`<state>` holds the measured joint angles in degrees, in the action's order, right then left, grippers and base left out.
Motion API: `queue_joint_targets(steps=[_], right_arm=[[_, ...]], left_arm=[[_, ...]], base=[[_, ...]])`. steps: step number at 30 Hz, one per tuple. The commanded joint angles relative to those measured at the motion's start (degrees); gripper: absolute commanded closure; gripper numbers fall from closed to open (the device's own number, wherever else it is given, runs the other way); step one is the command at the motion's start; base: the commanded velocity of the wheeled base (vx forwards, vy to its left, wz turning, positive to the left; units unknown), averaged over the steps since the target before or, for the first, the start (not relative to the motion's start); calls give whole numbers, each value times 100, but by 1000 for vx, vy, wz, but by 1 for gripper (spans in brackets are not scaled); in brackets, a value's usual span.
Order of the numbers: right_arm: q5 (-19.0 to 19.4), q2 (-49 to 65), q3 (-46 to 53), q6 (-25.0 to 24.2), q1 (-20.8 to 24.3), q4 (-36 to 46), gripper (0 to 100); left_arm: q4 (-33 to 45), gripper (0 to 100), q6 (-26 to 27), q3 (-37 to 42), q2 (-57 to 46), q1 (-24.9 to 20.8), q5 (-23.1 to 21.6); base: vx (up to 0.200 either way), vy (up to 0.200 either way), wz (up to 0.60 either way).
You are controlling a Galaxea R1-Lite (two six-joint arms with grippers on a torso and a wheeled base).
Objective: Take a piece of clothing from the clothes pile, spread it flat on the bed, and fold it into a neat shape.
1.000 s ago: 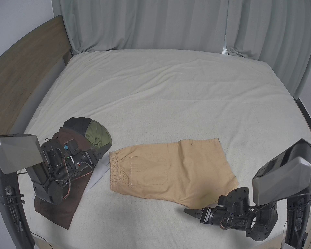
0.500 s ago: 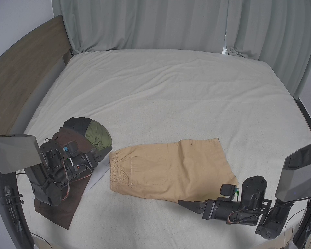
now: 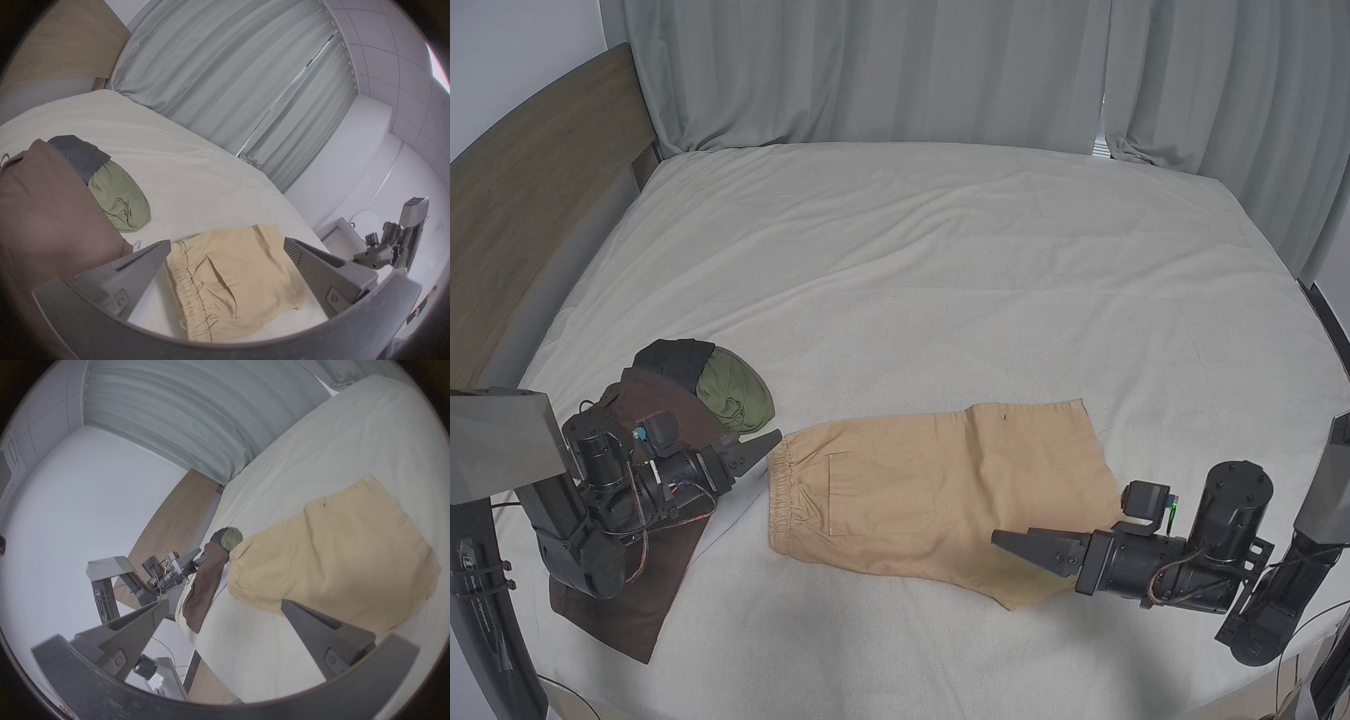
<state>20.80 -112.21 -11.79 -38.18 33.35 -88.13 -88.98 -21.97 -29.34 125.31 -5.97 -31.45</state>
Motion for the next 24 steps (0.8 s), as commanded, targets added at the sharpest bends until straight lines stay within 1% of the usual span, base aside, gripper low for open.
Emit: queue_joint_targets(steps=[1,3,7,12,13,24], right_arm=[[100,165,-34,12,-347,6,0],[170,138,-43,12,-470,6,0],[188,-20,-52,21,-593,-3,0],[188,-29,-52,188,-593,-3,0],[188,-20,-60,223,-602,-3,0],[179,-37,-69,259,-681,-3,0]], left_arm=[[-14,0,8,51,117,8,-142],[-14,0,8,25,178,8,-168],[-5,0,8,104,266,-18,-186],[-5,0,8,166,407,-35,-344],[-5,0,8,183,495,-27,-467],[-14,0,-27,51,952,8,-537]], base=[[0,0,0],[0,0,0],[0,0,0],[0,0,0],[0,0,0],[0,0,0]])
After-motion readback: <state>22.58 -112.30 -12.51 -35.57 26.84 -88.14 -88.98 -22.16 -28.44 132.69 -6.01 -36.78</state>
